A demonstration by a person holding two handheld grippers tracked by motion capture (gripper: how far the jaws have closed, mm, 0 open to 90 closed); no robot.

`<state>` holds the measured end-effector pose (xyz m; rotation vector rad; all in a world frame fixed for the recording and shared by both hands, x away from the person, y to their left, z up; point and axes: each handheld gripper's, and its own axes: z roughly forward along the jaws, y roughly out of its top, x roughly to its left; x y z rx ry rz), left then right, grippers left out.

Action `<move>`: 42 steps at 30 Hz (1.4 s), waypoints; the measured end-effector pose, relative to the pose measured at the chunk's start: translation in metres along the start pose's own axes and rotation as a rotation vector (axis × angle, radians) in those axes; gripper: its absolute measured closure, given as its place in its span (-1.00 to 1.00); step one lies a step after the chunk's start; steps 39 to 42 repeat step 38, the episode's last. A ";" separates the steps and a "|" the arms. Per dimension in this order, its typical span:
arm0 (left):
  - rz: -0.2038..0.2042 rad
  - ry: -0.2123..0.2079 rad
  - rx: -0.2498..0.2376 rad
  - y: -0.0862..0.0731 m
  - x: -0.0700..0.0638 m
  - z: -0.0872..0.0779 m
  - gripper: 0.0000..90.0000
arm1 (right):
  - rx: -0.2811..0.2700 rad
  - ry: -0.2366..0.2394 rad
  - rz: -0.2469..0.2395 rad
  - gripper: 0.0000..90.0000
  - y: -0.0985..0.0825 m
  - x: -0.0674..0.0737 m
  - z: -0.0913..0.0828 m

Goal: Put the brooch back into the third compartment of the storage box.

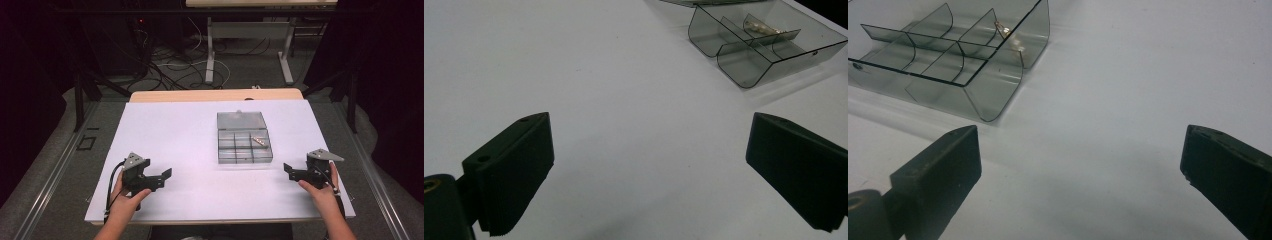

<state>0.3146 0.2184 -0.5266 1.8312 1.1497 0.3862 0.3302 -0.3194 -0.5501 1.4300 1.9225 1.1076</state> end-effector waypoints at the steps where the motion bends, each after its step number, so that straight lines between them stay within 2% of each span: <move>1: -0.001 0.000 0.001 0.000 0.000 0.000 -0.88 | -0.002 -0.007 0.004 -0.94 0.000 -0.001 0.001; 5: 0.000 -0.001 0.005 0.000 0.001 0.000 -0.88 | -0.002 -0.007 0.005 -0.94 -0.001 -0.002 0.001; 10: -0.003 0.002 0.003 0.000 0.001 0.000 -0.88 | 0.000 -0.034 0.005 -0.94 -0.002 -0.003 0.001; 19: -0.008 0.006 0.004 -0.001 0.002 0.000 -0.88 | 0.014 -0.034 0.024 -0.95 -0.003 -0.005 0.003; 24: -0.010 0.010 0.004 -0.001 0.003 0.000 -0.88 | 0.009 -0.048 0.010 -0.95 -0.003 -0.006 0.003; 30: -0.013 0.009 0.004 -0.001 0.004 0.000 -0.88 | 0.012 -0.039 0.026 -0.94 -0.003 -0.005 0.004; 34: -0.015 0.011 0.000 -0.001 0.003 0.000 -0.88 | 0.012 -0.037 0.008 -0.94 -0.003 -0.005 0.004; 42: -0.010 0.008 0.007 -0.001 0.003 0.000 -0.88 | 0.015 -0.035 0.007 -0.95 -0.002 -0.005 0.004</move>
